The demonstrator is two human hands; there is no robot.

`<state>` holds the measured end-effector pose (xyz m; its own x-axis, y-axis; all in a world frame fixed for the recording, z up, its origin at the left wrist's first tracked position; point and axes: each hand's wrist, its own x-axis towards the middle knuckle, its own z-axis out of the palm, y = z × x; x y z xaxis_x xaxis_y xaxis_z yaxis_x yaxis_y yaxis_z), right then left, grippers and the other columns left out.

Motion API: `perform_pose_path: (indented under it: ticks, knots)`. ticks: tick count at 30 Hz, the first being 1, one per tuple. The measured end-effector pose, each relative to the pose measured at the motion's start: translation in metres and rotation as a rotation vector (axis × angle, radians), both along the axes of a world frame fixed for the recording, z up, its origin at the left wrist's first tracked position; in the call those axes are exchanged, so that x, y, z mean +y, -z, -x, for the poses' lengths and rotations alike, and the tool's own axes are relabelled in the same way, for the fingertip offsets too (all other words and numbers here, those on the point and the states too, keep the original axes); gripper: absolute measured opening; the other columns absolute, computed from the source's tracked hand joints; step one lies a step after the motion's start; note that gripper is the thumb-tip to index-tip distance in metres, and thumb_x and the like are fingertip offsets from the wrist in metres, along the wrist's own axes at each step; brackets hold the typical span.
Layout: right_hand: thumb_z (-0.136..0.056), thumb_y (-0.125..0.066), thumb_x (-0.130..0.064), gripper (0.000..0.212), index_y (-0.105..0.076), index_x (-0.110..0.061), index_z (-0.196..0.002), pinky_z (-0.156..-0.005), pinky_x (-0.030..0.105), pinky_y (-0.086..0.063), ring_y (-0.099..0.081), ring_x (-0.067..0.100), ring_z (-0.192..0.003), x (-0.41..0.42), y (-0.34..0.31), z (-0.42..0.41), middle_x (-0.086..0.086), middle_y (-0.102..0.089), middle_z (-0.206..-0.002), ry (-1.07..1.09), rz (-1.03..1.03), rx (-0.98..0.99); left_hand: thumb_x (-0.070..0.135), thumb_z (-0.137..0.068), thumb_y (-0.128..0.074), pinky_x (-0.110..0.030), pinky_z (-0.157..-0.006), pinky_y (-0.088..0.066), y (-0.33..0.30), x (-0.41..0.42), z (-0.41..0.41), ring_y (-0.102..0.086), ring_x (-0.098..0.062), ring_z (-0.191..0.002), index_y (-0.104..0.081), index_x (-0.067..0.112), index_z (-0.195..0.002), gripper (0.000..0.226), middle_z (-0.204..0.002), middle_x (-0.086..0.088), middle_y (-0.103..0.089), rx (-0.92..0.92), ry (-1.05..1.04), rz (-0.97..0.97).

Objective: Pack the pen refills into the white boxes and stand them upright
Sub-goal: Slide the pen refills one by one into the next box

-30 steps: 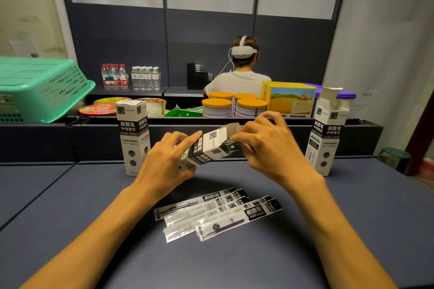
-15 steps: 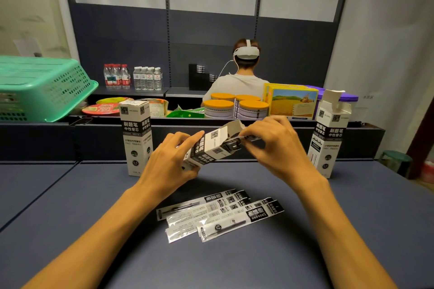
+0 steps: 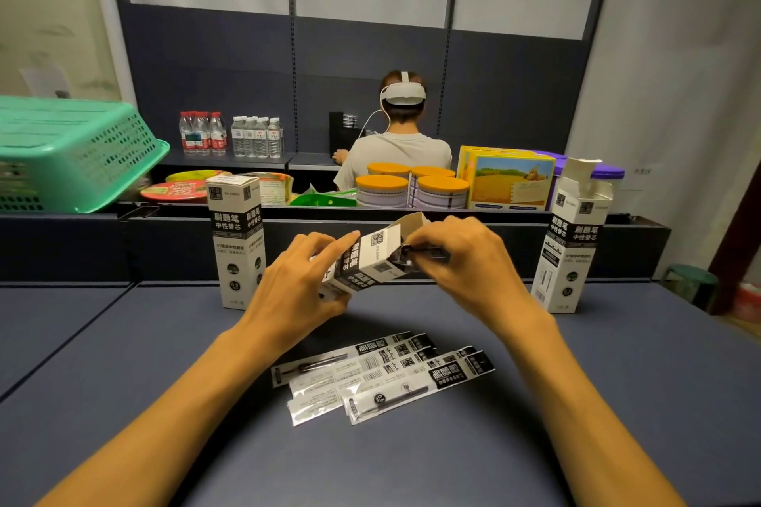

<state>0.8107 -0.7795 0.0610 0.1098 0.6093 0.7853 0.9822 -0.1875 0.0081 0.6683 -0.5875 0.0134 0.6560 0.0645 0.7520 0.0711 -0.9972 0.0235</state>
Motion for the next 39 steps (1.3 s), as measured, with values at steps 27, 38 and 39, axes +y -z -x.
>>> perform_pose_path:
  ticks: [27,38,39]
  knots:
    - [-0.086,-0.068,-0.032,0.022,-0.073,-0.024,-0.106,-0.063,0.026,-0.055,-0.065,0.008,-0.074,0.002,0.006,0.006,-0.008,-0.072,-0.1,-0.238,0.132,0.526,0.022,-0.063,-0.086,-0.031,-0.059,-0.054,0.0,0.003,0.001,-0.052,-0.018,-0.096,-0.042,0.02,-0.144,0.092,-0.112,-0.005,-0.056,0.005,-0.013,0.004]
    - [-0.087,-0.066,-0.041,0.051,-0.054,-0.029,-0.135,-0.063,0.029,-0.056,-0.063,0.018,-0.064,0.008,0.01,0.016,-0.013,-0.059,-0.128,-0.247,0.336,0.544,0.019,-0.062,-0.087,-0.032,-0.061,-0.055,0.0,0.001,0.0,-0.054,-0.021,-0.096,-0.044,0.017,-0.142,0.091,-0.111,-0.008,-0.057,0.001,0.001,-0.015]
    - [-0.087,-0.066,-0.042,0.053,-0.052,-0.028,-0.136,-0.064,0.026,-0.056,-0.062,0.015,-0.064,0.009,0.011,0.017,-0.011,-0.057,-0.131,-0.241,0.353,0.535,0.019,-0.062,-0.087,-0.032,-0.062,-0.056,0.0,0.001,0.0,-0.054,-0.021,-0.096,-0.044,0.017,-0.142,0.092,-0.111,-0.008,-0.057,0.004,0.005,-0.016]
